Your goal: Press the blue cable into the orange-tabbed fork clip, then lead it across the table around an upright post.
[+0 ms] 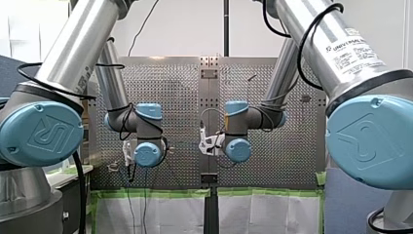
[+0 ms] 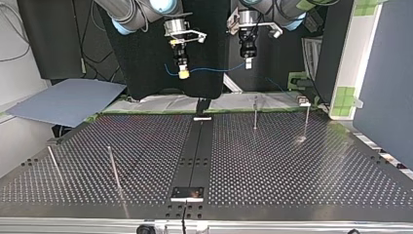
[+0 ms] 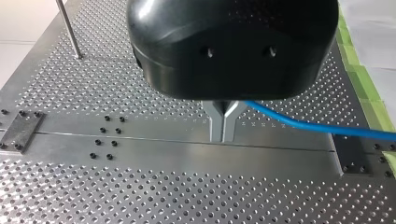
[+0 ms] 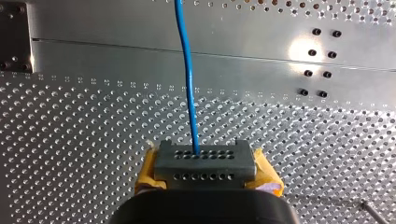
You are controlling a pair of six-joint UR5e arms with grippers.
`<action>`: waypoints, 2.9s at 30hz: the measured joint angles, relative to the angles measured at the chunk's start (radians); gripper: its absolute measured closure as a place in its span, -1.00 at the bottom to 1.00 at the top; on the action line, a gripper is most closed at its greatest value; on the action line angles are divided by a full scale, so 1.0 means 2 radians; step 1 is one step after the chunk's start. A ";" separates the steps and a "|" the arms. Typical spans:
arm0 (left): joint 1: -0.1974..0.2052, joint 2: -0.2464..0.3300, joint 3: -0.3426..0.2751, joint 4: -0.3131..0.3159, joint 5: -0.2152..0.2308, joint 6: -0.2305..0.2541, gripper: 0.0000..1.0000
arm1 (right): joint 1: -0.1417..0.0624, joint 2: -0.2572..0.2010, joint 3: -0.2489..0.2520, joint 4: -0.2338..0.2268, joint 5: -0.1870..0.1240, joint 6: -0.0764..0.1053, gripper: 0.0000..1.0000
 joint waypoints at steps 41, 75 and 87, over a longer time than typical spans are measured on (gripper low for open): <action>0.000 -0.003 0.000 -0.001 0.003 0.003 1.00 | 0.000 0.000 0.000 0.000 0.000 0.000 1.00; -0.001 -0.054 0.000 -0.002 0.008 0.006 1.00 | 0.020 0.020 0.009 0.038 0.003 0.010 1.00; -0.001 -0.054 0.000 -0.002 0.008 0.006 1.00 | 0.021 0.021 0.009 0.074 0.003 0.010 1.00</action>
